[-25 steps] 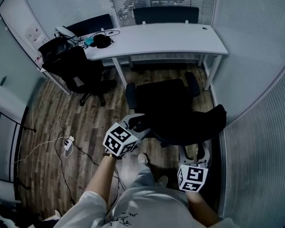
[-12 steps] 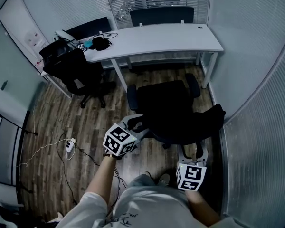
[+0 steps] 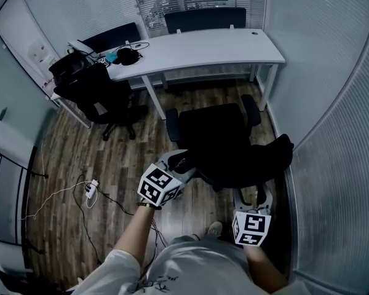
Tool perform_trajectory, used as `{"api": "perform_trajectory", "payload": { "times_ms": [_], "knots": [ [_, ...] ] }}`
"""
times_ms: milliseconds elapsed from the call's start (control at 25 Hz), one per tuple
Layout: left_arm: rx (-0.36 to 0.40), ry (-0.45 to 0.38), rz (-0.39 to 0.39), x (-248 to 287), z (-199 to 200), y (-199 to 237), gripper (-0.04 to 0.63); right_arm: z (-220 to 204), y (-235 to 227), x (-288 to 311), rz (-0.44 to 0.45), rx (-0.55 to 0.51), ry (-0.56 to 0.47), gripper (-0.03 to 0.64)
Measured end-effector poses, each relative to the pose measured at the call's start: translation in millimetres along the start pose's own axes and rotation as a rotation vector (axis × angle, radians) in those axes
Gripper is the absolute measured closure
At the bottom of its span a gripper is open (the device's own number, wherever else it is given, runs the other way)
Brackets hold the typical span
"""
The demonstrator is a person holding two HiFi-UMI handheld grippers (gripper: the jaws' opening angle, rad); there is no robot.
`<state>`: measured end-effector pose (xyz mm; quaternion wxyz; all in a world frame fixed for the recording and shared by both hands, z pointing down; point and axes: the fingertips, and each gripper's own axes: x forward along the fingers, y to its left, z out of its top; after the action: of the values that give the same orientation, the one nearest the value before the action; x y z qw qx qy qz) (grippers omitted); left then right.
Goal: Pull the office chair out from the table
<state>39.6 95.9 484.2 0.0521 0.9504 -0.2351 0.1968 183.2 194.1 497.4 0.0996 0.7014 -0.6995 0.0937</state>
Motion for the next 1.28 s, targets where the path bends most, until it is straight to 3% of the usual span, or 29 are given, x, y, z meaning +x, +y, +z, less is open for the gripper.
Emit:
{"api": "perform_trajectory", "payload": {
  "times_ms": [920,1280],
  "knots": [
    [0.006,-0.030,-0.009,-11,-4,-18,0.385,-6,3,-21,-0.014,0.006,0.042,0.347],
    [0.066,-0.023,0.005,-8,-5,-15,0.382,-5,2,-21,-0.007,0.002,0.051,0.348]
  ]
}}
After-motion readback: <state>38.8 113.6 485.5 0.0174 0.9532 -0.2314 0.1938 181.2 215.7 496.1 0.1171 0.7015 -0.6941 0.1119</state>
